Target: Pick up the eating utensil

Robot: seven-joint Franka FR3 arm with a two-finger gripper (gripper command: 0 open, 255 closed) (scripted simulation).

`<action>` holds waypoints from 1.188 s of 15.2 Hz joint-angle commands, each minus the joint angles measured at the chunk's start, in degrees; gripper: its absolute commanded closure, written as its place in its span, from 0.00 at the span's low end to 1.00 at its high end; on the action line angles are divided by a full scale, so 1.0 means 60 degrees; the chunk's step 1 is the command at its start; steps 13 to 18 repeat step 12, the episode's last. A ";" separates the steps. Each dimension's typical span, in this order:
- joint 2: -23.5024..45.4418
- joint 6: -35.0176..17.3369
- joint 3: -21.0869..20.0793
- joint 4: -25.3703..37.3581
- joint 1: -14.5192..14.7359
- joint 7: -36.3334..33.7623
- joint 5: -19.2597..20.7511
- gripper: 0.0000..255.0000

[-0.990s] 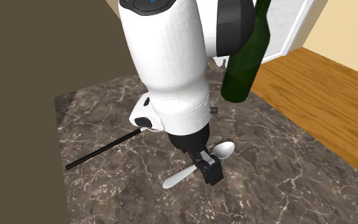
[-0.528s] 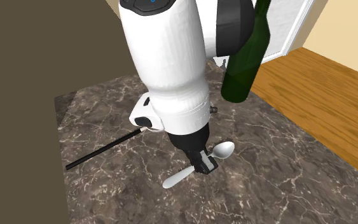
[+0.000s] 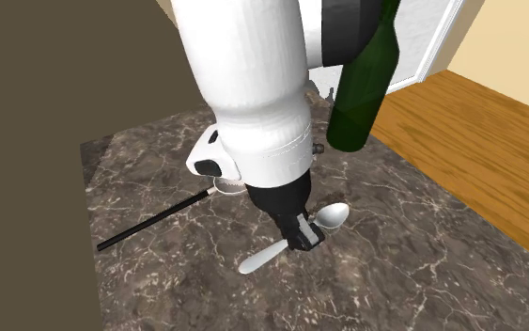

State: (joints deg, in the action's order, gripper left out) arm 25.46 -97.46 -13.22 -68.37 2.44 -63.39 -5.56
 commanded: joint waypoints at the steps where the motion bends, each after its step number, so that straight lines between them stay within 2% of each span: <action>1: 0.0106 0.0323 -0.0004 0.0430 0.0039 -0.0067 0.0030 1.00; 10: 0.0802 0.1902 -0.0009 0.2723 0.0239 -0.0322 0.0185 1.00; 18: 0.0816 0.1930 -0.0008 0.2766 0.0243 -0.0326 0.0188 1.00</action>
